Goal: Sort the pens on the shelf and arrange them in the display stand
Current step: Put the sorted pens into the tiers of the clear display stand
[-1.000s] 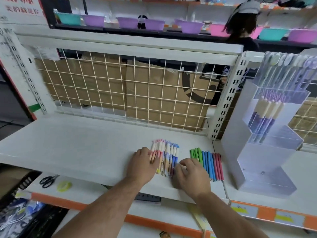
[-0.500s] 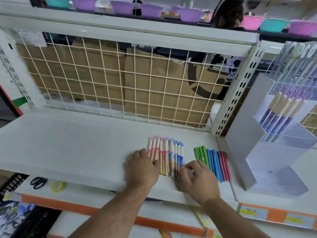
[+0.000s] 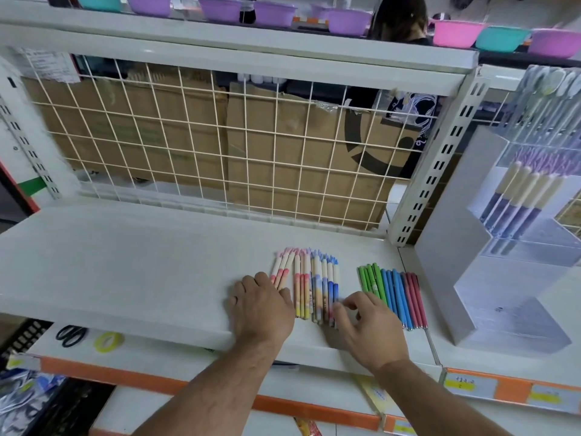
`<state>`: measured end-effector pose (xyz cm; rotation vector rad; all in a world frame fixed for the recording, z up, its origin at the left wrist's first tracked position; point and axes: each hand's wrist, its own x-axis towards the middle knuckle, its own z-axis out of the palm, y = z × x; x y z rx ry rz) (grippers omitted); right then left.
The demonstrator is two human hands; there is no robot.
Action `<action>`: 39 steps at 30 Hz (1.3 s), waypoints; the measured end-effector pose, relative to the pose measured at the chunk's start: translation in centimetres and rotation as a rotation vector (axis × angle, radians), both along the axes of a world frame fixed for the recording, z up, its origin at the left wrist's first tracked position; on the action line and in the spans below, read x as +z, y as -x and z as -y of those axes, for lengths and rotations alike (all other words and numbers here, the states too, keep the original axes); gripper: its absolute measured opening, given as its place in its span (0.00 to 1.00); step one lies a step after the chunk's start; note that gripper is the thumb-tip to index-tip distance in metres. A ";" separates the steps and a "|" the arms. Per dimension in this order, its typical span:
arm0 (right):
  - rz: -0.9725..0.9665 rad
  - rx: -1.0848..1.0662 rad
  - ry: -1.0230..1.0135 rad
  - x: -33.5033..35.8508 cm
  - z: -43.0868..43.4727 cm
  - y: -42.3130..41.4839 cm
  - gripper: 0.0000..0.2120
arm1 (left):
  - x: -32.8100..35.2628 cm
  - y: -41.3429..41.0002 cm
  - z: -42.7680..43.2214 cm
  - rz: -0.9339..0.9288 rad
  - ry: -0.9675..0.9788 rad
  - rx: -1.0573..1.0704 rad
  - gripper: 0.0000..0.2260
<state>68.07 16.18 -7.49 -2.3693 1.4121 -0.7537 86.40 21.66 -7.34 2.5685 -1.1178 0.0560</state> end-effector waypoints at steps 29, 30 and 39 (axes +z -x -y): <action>0.011 -0.044 -0.080 1.6 -0.8 -0.2 0.12 | 1.8 0.0 -1.2 -0.355 0.311 -0.099 0.11; 0.099 -0.064 -0.140 1.9 -0.9 -0.3 0.10 | 2.0 0.1 -1.3 -0.438 0.349 -0.127 0.11; 0.639 -0.024 -0.462 8.0 -1.6 -0.5 0.07 | 5.4 7.0 -0.7 -0.927 0.538 -0.384 0.13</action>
